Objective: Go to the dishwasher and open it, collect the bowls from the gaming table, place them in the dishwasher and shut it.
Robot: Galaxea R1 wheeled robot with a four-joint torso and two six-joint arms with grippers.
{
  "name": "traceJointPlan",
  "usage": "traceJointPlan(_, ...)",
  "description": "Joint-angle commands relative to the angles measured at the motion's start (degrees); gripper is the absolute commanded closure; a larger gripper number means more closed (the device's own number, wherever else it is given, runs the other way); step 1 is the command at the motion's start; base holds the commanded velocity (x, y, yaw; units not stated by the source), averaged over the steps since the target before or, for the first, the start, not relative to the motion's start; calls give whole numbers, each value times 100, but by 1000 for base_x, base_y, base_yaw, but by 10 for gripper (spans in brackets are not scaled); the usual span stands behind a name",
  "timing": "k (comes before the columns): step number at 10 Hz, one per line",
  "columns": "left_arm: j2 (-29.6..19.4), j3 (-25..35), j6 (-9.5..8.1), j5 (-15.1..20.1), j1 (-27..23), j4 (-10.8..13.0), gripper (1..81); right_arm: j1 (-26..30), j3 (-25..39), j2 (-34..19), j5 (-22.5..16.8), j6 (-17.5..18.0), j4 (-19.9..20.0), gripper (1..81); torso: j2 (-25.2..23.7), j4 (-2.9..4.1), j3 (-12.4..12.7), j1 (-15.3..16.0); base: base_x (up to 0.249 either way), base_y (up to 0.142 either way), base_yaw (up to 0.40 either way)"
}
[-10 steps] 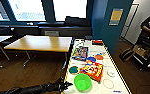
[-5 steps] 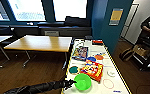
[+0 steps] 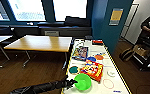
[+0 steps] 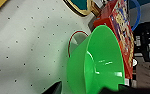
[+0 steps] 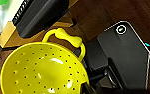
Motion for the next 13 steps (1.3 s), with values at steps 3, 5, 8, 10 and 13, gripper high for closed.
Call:
traceJointPlan(3,250,-184,10,129,-701,-8,10,326,136,-246,-493,-25,-102,811,0,0,0,0,0,0,0)
traceJointPlan(5,373,-378,19,129,-596,0,10,317,136,-219,-502,-25,-102,811,2,0,0,0,0,0,0)
traceJointPlan(8,628,-632,28,138,-534,9,10,264,4,-105,-502,-25,-103,811,2,0,0,0,0,0,0)
traceJointPlan(10,760,-817,45,138,-429,9,10,282,-13,-97,-502,-25,-102,811,2,0,0,2,0,0,0)
traceJointPlan(13,822,-914,71,138,-271,79,10,300,-101,-52,-511,-16,-102,811,2,0,0,2,0,0,0)
